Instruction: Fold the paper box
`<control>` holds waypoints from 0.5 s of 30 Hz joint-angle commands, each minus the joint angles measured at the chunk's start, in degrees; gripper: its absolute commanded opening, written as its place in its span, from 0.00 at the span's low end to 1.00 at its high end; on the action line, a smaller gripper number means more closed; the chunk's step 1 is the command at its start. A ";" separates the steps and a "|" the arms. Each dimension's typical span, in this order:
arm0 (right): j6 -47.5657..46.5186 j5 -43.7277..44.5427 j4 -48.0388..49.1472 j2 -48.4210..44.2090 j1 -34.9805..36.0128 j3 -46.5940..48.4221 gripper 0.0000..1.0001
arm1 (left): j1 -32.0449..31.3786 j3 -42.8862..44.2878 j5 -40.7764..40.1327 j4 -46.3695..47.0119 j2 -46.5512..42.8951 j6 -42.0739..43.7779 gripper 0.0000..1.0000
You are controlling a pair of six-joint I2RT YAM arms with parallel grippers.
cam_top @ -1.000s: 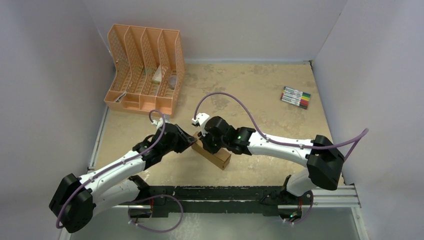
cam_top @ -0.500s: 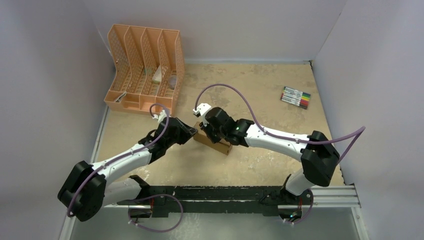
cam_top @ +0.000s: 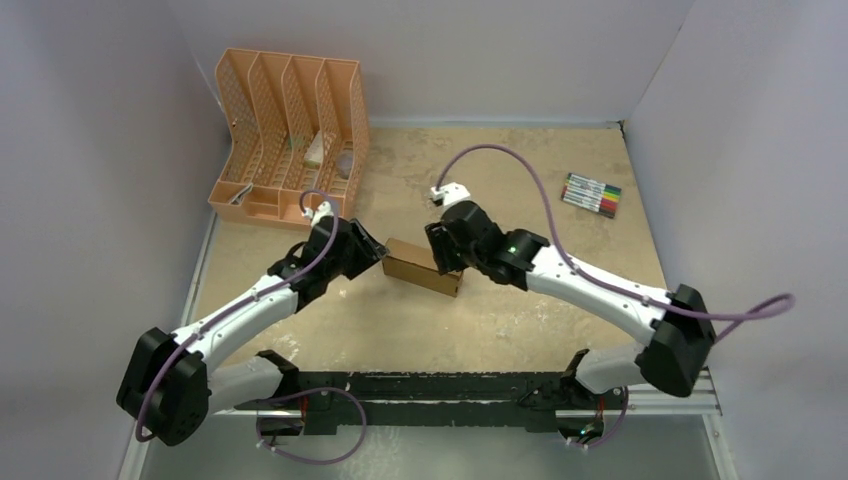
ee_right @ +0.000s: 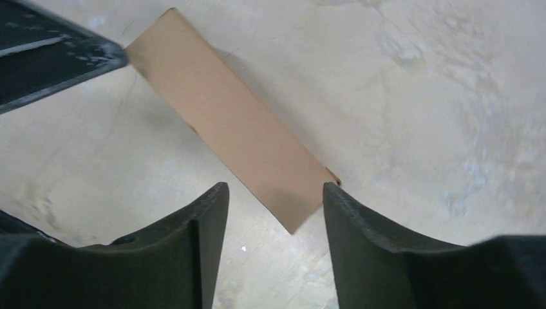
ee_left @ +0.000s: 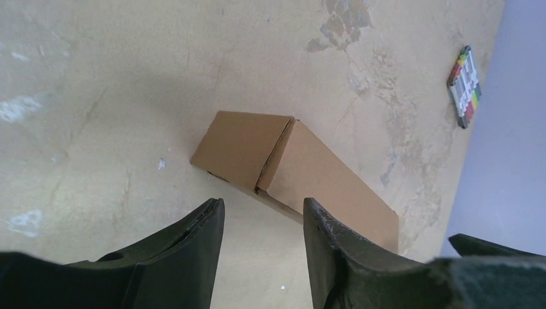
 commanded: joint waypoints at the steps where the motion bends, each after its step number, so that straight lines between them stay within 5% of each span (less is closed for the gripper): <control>1: 15.97 4.22 -3.67 -7.10 -2.41 -5.85 0.61 | 1.72 5.11 -0.80 -5.36 -1.00 9.03 0.49; 15: 34.80 -12.96 16.28 -19.60 -13.66 -26.19 0.61 | 3.75 12.52 8.40 -4.38 10.55 19.08 0.50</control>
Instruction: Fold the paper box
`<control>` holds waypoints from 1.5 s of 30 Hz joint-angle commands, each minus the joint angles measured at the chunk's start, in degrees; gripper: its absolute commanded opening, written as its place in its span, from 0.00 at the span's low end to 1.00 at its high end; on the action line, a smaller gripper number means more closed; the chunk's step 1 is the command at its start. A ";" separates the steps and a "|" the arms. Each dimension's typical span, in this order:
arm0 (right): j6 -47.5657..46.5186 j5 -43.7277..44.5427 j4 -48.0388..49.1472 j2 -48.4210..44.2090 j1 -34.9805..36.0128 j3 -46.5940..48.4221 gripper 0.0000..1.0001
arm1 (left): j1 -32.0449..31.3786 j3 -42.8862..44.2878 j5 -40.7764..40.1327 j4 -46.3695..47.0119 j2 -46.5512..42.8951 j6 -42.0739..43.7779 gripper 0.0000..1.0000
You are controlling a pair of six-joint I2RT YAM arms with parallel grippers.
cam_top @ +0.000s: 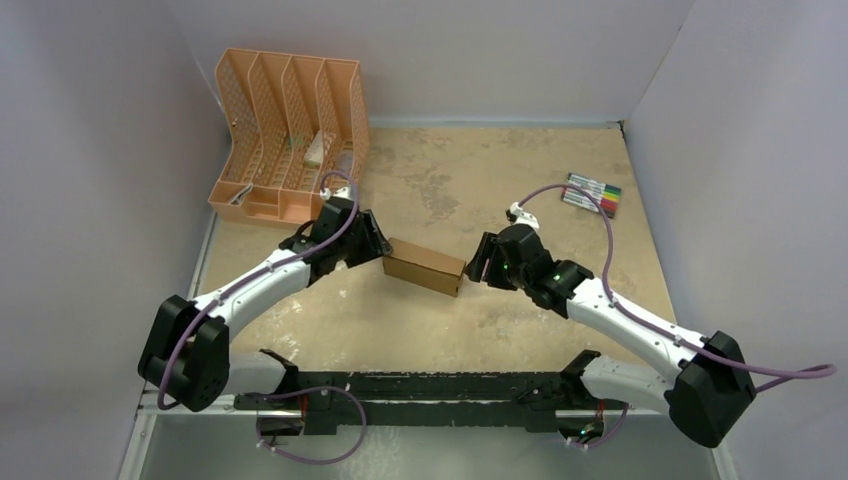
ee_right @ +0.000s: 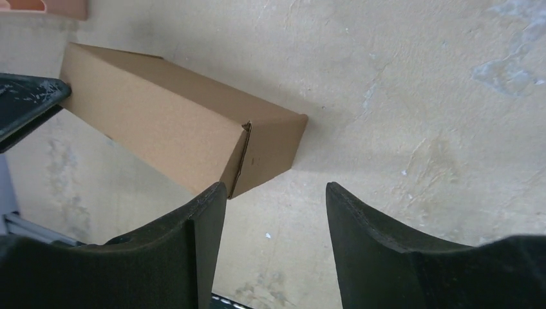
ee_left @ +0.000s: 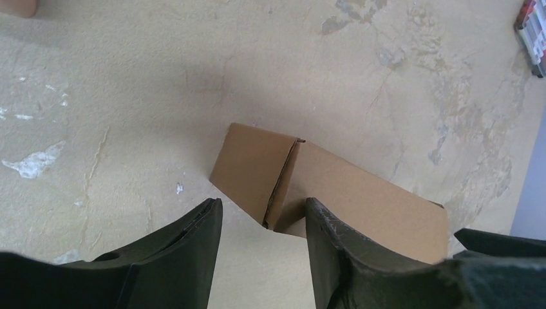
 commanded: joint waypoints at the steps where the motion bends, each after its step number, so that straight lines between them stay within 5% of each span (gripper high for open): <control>1: 7.04 -8.63 11.81 -1.34 -2.76 -3.50 0.61 | 0.79 3.55 3.50 1.39 1.47 4.15 0.49; 10: 9.96 -14.85 21.62 -0.25 -6.16 -9.18 0.58 | 0.99 2.25 5.42 2.98 3.34 4.22 0.41; 23: 6.46 -24.58 41.47 6.24 -7.49 -21.99 0.38 | 1.55 -2.94 8.15 6.53 5.39 2.99 0.28; 36: 4.57 -30.45 61.68 13.59 -9.80 -32.79 0.24 | 5.76 -9.00 9.92 8.96 6.45 0.62 0.31; 45: 0.48 -27.42 51.30 16.74 -10.46 -28.82 0.13 | 5.82 -11.09 13.01 9.67 6.43 0.01 0.39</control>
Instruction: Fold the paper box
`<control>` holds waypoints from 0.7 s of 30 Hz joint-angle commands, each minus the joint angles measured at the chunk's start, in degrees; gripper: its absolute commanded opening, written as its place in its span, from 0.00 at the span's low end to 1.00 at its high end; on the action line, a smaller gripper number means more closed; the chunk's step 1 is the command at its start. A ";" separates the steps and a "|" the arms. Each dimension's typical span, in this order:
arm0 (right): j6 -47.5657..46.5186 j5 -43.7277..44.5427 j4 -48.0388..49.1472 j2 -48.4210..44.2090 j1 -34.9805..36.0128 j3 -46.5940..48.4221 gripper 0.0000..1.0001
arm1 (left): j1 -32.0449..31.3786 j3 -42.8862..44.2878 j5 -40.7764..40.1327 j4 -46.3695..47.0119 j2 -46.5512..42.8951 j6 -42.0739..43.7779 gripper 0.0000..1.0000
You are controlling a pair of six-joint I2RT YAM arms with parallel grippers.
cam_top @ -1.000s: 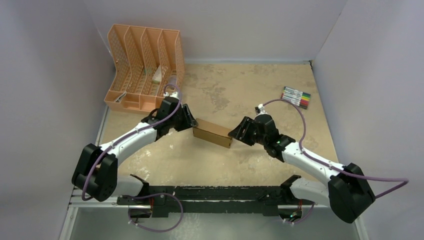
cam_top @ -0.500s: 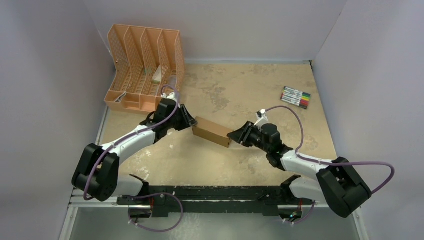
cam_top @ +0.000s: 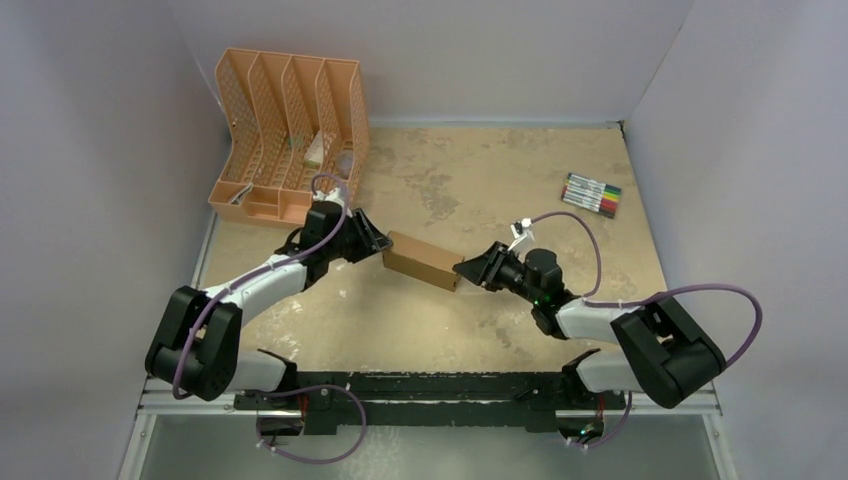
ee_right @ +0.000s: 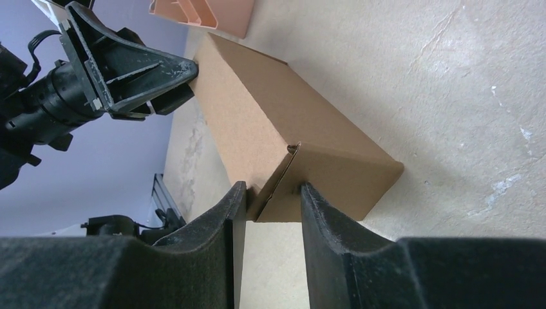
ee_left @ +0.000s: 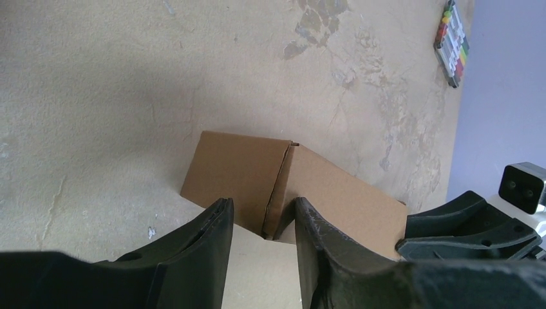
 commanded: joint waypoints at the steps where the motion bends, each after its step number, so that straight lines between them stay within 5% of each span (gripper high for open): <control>1: -7.43 1.13 -18.92 1.92 0.77 -0.52 0.12 | -0.50 -4.26 0.94 -8.08 2.59 1.25 0.39; 7: -14.47 5.19 -30.04 2.64 0.80 5.12 0.07 | -0.50 -6.33 1.87 -7.91 -0.46 -0.44 0.35; 13: -17.45 0.47 -25.46 8.04 0.70 11.30 0.02 | -0.55 -10.63 2.73 -7.71 -5.11 -3.10 0.26; 21: -20.20 -10.09 -24.15 14.77 -0.14 22.59 0.03 | -0.50 -10.04 -1.39 -10.76 -9.67 -3.43 0.29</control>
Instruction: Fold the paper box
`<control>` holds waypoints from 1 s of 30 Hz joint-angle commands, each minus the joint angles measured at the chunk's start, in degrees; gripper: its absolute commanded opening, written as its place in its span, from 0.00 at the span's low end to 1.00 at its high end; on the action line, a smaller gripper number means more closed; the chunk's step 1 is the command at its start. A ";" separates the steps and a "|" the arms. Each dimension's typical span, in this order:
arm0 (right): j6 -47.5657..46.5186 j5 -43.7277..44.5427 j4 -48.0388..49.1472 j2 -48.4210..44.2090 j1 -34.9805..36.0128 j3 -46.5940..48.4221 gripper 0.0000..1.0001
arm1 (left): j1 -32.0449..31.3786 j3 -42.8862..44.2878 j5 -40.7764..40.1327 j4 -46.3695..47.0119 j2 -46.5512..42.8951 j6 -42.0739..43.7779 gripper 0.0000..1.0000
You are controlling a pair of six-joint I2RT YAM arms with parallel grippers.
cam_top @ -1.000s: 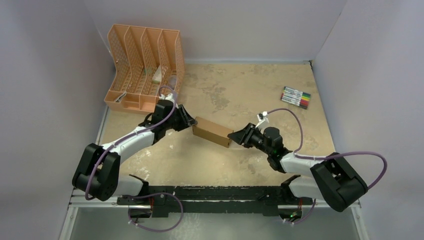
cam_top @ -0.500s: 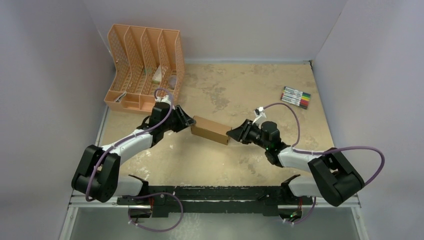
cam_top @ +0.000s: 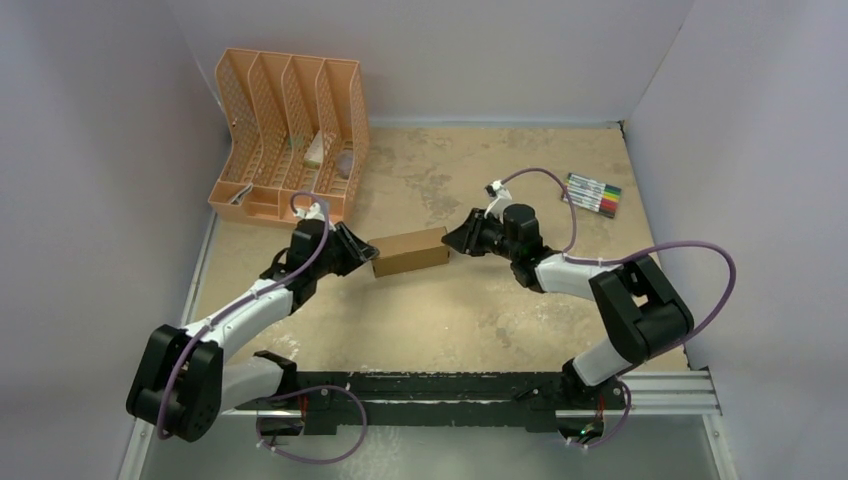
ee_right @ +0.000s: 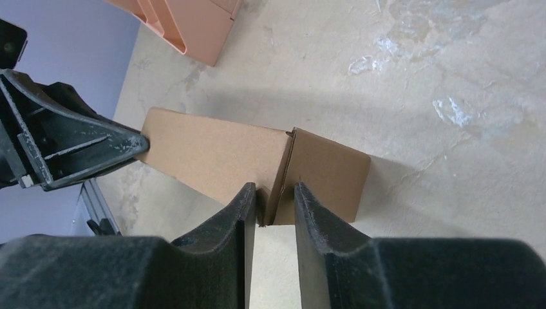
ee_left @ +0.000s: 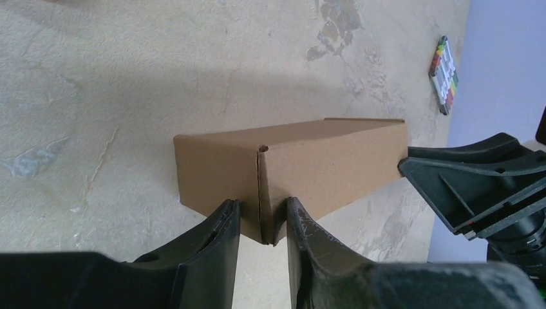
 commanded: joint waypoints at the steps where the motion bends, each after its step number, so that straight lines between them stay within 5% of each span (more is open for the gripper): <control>1: -4.49 -7.56 -11.35 2.85 1.25 2.28 0.08 | -1.42 -0.10 0.65 -12.33 0.97 1.70 0.31; 7: -4.43 -10.28 -15.05 -0.97 -2.76 4.34 0.30 | -1.42 3.40 -4.35 -15.78 -2.18 1.98 0.39; 15: -2.55 -16.85 -14.00 -2.11 -6.18 5.73 0.38 | -1.42 3.25 -3.92 -12.78 -5.23 -1.26 0.43; 21: -2.37 -17.86 -12.21 0.84 -6.51 6.03 0.27 | -1.42 3.02 -1.82 -9.20 -1.18 -0.15 0.42; 30: -2.54 -18.73 -12.69 6.39 -7.83 8.04 0.08 | -1.42 3.25 -0.63 -5.26 6.22 2.56 0.23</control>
